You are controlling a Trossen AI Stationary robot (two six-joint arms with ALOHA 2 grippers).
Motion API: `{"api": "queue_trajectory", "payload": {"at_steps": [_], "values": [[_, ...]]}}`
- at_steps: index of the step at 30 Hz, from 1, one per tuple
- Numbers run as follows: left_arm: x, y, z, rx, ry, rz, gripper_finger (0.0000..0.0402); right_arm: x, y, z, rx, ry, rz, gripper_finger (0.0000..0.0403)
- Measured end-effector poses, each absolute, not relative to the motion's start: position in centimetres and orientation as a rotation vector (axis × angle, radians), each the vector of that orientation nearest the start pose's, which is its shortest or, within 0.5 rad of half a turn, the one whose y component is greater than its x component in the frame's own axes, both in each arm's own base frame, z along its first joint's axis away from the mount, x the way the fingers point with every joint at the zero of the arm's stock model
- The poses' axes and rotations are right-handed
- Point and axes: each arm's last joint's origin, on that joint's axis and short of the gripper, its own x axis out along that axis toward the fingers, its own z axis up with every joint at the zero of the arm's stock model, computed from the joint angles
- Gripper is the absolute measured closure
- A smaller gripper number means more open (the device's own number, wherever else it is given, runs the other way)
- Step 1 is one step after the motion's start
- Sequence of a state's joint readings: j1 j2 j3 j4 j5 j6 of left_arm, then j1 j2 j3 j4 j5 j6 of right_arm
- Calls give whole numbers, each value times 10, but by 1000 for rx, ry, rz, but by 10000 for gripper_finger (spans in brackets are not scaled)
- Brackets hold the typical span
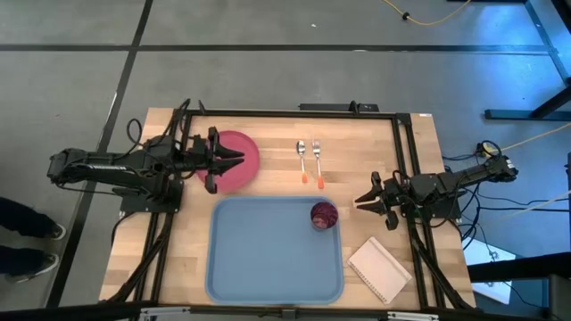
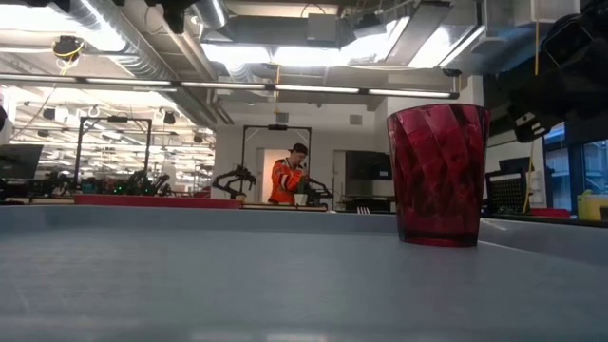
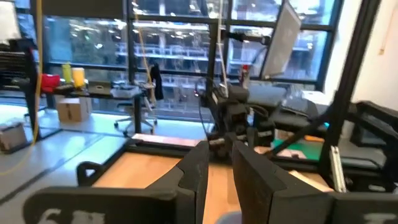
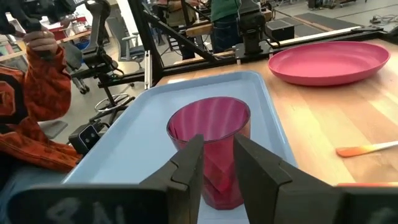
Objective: Pick and place plate/cup/fork/spoon on tray
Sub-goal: Put the pink plate on the bottom left of the red cup
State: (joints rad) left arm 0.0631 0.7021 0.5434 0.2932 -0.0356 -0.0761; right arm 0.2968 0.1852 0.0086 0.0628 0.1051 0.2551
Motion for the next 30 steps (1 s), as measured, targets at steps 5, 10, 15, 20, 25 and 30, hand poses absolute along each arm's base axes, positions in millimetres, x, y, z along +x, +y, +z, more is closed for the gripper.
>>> {"api": "queue_trajectory", "payload": {"at_steps": [5,10,15,20,25,30], "values": [[165,11,308,-74,-139,90,335,104,29,157,234,136,176,311],[165,11,306,-88,-120,90,335,104,29,157,233,136,176,311],[170,12,300,-97,-77,89,335,104,29,157,233,136,177,311],[175,10,292,-62,0,38,335,104,29,157,231,136,177,311],[175,11,287,-51,50,74,335,104,29,157,230,136,177,311],[174,14,282,-131,89,182,335,104,29,157,230,136,177,311]]}}
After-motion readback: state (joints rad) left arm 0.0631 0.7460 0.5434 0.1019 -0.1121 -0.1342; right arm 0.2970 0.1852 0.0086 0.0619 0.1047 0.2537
